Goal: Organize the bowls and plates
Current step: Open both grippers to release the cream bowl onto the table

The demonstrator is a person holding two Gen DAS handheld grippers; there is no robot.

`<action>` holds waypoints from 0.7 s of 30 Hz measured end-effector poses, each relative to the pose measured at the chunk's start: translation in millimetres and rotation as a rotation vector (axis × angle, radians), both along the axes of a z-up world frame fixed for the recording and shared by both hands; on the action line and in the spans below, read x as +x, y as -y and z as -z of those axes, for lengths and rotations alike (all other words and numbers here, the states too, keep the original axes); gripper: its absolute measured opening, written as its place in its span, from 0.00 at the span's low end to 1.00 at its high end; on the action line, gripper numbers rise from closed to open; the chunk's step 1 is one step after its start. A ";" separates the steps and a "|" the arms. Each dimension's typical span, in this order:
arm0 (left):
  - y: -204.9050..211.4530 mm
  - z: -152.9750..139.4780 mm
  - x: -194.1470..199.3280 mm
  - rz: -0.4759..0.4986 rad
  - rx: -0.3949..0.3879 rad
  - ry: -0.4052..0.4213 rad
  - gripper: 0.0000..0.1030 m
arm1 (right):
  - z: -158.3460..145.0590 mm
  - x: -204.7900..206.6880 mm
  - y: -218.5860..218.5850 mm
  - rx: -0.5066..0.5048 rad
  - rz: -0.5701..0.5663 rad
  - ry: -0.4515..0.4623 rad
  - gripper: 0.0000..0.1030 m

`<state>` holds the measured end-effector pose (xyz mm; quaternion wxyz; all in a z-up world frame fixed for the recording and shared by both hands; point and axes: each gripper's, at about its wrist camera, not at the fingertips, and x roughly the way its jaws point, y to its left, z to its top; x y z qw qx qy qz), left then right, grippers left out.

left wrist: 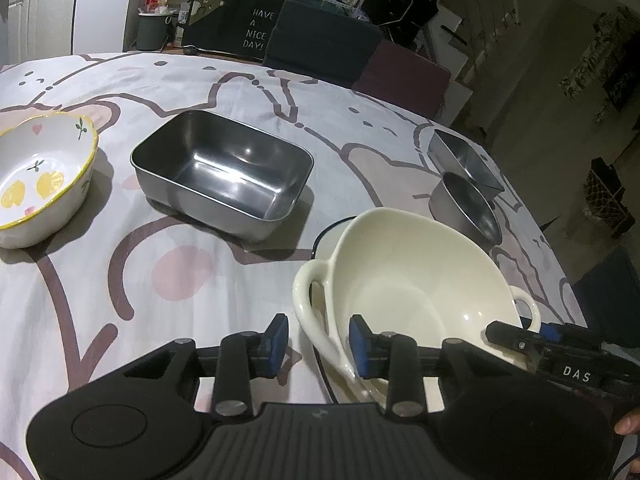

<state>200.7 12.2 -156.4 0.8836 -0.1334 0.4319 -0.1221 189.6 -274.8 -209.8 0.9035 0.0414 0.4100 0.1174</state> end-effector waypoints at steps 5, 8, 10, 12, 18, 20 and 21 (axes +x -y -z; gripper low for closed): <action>-2.1 -2.2 -2.0 0.010 0.007 -0.001 0.51 | -3.7 -2.0 3.4 0.028 0.007 0.001 0.59; -4.8 -8.7 -6.4 0.021 0.001 0.007 0.73 | -8.0 -3.3 4.0 0.033 0.010 0.005 0.73; -6.0 -17.2 -11.1 0.037 0.000 0.024 0.83 | -13.1 -3.9 4.9 0.027 0.014 0.017 0.89; -7.8 -27.6 -16.8 0.051 0.005 0.050 0.91 | -20.8 -6.8 7.4 0.032 0.022 0.033 1.00; -28.0 -57.8 -21.4 0.034 0.057 0.137 1.00 | -46.4 -11.8 3.5 -0.048 0.002 0.094 1.00; -40.4 -67.5 -18.7 0.011 0.063 0.153 1.00 | -56.1 -10.0 -1.4 -0.065 -0.014 0.126 1.00; -48.2 -72.7 -18.2 0.001 0.061 0.165 1.00 | -60.2 -8.9 -4.0 -0.067 -0.016 0.141 1.00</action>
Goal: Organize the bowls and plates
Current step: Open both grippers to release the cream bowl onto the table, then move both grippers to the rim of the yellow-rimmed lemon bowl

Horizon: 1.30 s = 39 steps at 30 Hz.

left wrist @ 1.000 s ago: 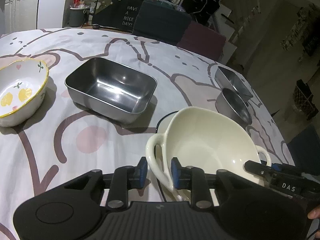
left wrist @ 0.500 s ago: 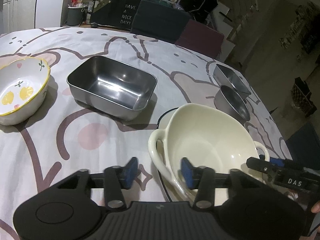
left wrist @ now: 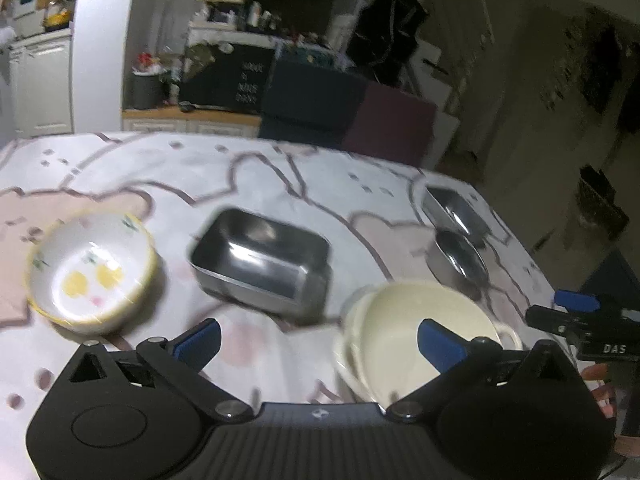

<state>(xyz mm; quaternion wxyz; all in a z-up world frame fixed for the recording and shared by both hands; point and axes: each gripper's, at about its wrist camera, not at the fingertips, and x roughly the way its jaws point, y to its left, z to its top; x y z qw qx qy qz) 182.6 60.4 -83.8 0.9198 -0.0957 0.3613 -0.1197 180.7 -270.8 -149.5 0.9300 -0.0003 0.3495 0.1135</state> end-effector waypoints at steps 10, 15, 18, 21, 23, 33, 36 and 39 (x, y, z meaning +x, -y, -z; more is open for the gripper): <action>-91.1 -26.4 6.8 -0.207 0.003 0.097 1.00 | -35.8 48.5 -75.8 0.049 -0.124 0.106 1.00; -137.5 -20.8 12.5 -0.317 0.001 0.082 1.00 | -42.2 76.9 -134.4 0.087 -0.205 0.113 1.00; -161.1 -15.0 19.8 -0.357 0.005 0.053 1.00 | -42.8 90.8 -169.9 0.099 -0.243 0.124 1.00; -181.4 -7.4 27.4 -0.388 0.019 0.026 1.00 | -40.3 108.4 -203.2 0.129 -0.265 0.095 1.00; -193.4 -0.8 35.2 -0.409 0.027 -0.007 1.00 | -36.5 121.8 -225.1 0.145 -0.273 0.049 1.00; -223.4 34.2 62.4 -0.455 -0.041 -0.160 0.67 | 13.7 188.8 -311.7 0.170 -0.319 -0.178 0.70; -224.5 44.3 68.3 -0.460 -0.073 -0.199 0.57 | 29.5 197.6 -323.8 0.126 -0.341 -0.212 0.58; -222.0 52.3 73.7 -0.455 -0.083 -0.234 0.48 | 41.4 203.4 -335.5 0.100 -0.374 -0.231 0.49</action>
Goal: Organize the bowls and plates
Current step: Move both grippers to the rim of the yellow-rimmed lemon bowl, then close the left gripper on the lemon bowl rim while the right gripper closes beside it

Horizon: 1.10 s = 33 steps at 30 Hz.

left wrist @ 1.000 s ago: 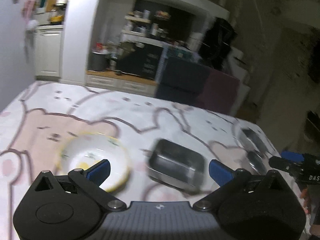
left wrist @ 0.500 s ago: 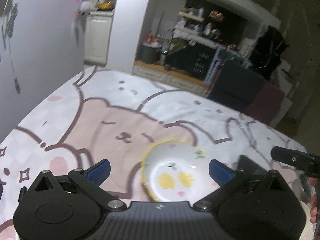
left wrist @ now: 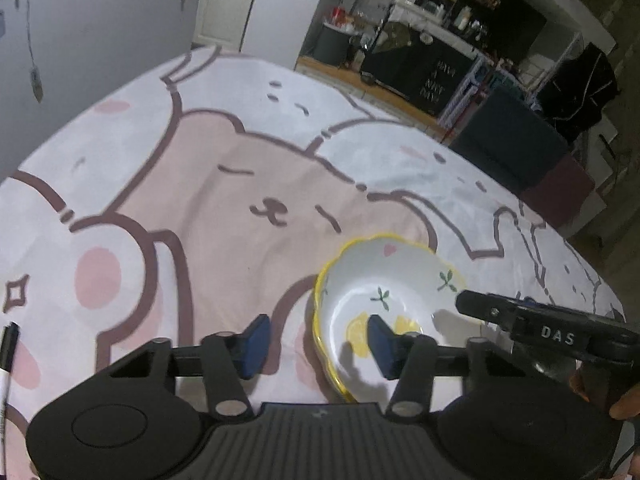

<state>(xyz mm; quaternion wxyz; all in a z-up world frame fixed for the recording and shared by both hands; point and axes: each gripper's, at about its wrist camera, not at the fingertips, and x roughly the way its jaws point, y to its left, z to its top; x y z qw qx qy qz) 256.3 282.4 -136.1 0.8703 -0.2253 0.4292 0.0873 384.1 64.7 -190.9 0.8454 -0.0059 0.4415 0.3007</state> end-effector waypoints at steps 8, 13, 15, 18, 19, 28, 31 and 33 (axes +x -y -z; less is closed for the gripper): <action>9.7 16.1 11.8 0.003 -0.002 -0.074 0.14 | 14.6 2.6 -16.0 -0.070 -0.042 -0.011 0.37; 11.2 17.4 14.3 -0.020 0.002 -0.082 0.13 | 20.1 2.3 -13.1 -0.092 -0.029 -0.040 0.13; 11.0 19.2 15.5 -0.029 -0.003 -0.089 0.12 | 20.3 1.7 -13.1 -0.094 -0.019 -0.043 0.12; 11.3 20.9 16.1 -0.035 -0.006 -0.091 0.11 | 19.9 1.4 -12.7 -0.093 -0.014 -0.047 0.12; 12.2 21.1 16.2 -0.036 -0.002 -0.091 0.11 | 19.9 1.1 -12.3 -0.093 -0.016 -0.046 0.12; 21.9 21.6 21.8 -0.030 0.058 -0.116 0.10 | 21.8 -1.6 -14.3 -0.088 -0.015 -0.018 0.11; 24.1 14.1 18.5 -0.023 0.070 -0.104 0.10 | 20.9 -5.3 -12.9 -0.084 -0.016 -0.015 0.11; 25.7 4.9 16.1 -0.020 0.067 -0.082 0.10 | 16.8 -7.1 -11.7 -0.081 -0.025 -0.004 0.11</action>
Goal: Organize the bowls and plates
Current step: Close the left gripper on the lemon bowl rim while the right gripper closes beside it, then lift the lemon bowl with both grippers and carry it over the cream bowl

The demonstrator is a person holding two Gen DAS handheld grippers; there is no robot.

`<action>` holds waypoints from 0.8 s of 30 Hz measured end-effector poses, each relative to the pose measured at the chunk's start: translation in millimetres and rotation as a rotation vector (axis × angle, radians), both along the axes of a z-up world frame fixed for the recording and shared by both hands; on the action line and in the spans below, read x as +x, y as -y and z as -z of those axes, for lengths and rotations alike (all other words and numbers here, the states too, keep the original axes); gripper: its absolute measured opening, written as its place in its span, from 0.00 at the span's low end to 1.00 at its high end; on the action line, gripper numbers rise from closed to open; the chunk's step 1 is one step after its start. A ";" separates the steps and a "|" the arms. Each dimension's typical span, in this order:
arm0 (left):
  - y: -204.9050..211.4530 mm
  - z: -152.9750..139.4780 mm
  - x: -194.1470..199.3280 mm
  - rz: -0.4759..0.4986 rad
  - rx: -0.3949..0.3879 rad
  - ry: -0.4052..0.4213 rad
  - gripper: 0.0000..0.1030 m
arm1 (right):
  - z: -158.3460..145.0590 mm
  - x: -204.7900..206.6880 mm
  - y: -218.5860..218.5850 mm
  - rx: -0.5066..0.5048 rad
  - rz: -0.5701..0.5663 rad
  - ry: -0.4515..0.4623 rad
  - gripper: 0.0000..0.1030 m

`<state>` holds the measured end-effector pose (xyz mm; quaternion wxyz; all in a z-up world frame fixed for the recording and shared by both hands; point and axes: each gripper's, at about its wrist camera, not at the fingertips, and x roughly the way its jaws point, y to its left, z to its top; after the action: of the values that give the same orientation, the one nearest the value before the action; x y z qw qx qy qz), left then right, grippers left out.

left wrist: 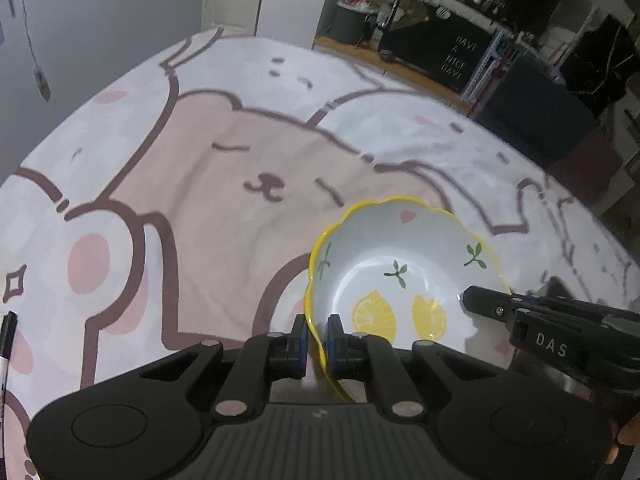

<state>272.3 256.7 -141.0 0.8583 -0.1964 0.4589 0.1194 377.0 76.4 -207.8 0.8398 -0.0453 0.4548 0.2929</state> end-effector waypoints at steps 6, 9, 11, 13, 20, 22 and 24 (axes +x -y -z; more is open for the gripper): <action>15.8 -36.1 -13.0 0.014 -0.011 0.092 0.10 | -34.8 -9.5 22.5 0.084 0.042 0.038 0.09; 31.8 -56.4 -20.9 0.028 -0.027 0.138 0.10 | -55.2 -18.5 39.3 0.103 0.056 0.068 0.09; 44.1 -67.1 -25.3 0.046 -0.027 0.160 0.10 | -68.0 -25.2 53.1 0.111 0.068 0.085 0.09; 57.1 -75.6 -28.3 0.067 -0.031 0.177 0.10 | -79.9 -32.2 67.0 0.122 0.083 0.103 0.09; 114.6 -97.2 -38.2 0.151 -0.072 0.221 0.09 | -112.0 -69.2 124.1 0.089 0.144 0.167 0.08; 134.6 -101.2 -39.8 0.185 -0.078 0.227 0.09 | -117.4 -82.0 146.2 0.069 0.174 0.178 0.09; 155.7 -103.6 -40.6 0.223 -0.081 0.230 0.09 | -120.4 -93.8 167.1 0.068 0.214 0.178 0.09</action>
<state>231.8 100.9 -37.4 0.9045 -0.1908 0.3809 -0.0184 283.2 -90.7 -87.3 0.9043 0.0062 0.3704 0.2120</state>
